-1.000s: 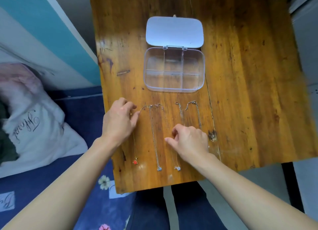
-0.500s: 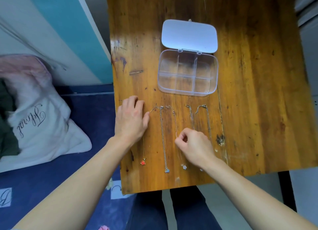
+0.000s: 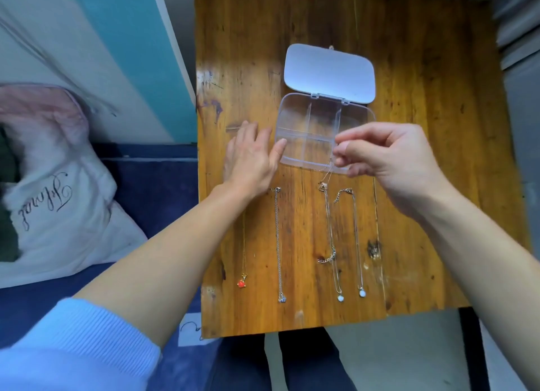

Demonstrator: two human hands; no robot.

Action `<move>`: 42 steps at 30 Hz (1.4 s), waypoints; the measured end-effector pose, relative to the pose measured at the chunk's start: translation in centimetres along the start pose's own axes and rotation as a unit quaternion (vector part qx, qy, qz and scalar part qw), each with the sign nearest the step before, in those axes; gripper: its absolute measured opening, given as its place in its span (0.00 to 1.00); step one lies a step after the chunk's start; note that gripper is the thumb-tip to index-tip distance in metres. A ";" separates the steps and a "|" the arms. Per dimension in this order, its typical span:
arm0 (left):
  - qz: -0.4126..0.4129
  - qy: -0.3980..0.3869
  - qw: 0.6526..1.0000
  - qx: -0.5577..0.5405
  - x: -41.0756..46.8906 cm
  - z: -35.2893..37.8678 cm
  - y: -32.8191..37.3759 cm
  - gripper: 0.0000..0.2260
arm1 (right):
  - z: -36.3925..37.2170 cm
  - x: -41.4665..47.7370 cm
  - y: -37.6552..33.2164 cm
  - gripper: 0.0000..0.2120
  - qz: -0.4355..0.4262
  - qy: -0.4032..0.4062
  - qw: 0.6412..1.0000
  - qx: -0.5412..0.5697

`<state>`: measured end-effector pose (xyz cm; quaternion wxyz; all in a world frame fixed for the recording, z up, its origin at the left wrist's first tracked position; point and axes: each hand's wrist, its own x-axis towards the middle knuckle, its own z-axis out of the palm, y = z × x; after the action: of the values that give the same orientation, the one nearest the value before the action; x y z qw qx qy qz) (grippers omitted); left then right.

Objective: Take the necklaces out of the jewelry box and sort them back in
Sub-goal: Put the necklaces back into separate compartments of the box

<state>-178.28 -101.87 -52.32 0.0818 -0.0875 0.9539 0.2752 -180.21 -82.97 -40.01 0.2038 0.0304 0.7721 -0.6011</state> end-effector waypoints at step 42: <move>-0.013 0.017 0.999 -0.028 -1.5 -1.0 -1.7 0.21 | 1.0 5.0 6.3 0.07 -0.016 0.038 0.973 -0.226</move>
<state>-176.57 -103.61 -52.05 0.0670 -0.1072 0.9457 0.2996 -182.68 -83.12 -47.71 0.1658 -0.0058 0.8957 -0.4125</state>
